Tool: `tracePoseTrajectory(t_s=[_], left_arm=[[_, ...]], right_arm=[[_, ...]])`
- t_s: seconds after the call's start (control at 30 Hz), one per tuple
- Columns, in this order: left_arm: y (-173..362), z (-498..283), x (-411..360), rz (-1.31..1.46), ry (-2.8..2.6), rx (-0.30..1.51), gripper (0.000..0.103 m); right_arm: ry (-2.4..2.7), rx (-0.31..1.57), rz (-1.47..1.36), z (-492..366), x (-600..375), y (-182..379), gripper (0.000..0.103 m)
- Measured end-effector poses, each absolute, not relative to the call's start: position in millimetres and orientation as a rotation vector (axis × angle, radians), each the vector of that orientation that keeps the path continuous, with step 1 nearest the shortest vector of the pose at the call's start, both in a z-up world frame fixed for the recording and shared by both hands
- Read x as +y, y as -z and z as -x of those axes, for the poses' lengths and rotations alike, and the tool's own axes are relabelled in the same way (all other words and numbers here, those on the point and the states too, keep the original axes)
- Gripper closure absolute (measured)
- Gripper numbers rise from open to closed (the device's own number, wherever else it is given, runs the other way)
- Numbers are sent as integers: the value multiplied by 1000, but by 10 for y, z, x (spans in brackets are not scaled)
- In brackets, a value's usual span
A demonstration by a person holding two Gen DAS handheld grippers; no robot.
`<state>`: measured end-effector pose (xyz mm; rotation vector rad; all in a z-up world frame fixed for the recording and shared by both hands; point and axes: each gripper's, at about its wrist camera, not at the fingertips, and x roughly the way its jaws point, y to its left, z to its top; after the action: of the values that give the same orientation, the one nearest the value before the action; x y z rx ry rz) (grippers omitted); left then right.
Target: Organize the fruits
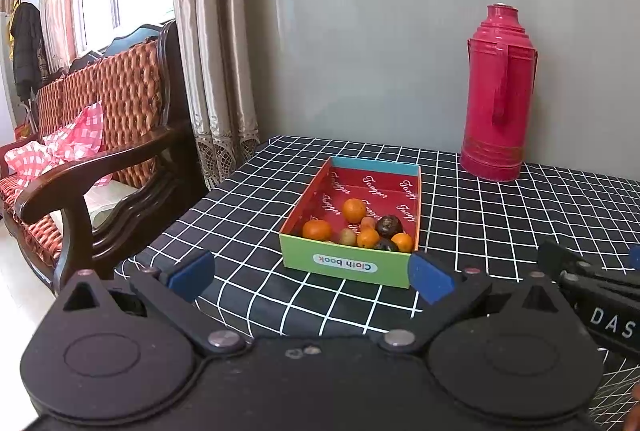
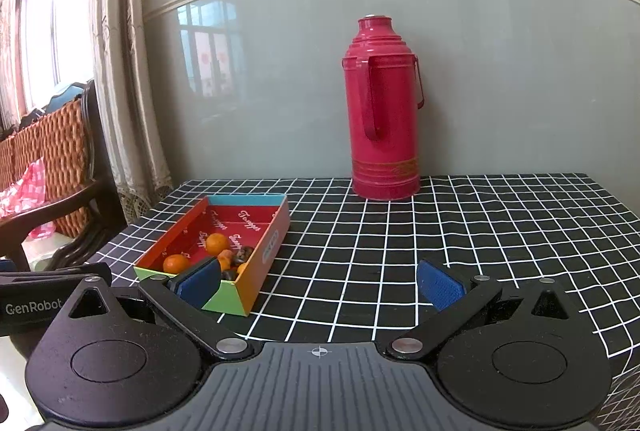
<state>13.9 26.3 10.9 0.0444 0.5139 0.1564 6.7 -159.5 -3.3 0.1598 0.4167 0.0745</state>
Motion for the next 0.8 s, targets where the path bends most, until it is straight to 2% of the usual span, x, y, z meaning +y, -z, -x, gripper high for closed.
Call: tracePoseTrajectory(t_s=[0.8], left_arm=[[-87, -169, 239, -48, -150, 515, 6]], right_arm=[[-74, 417, -164, -92, -1584, 46, 0]])
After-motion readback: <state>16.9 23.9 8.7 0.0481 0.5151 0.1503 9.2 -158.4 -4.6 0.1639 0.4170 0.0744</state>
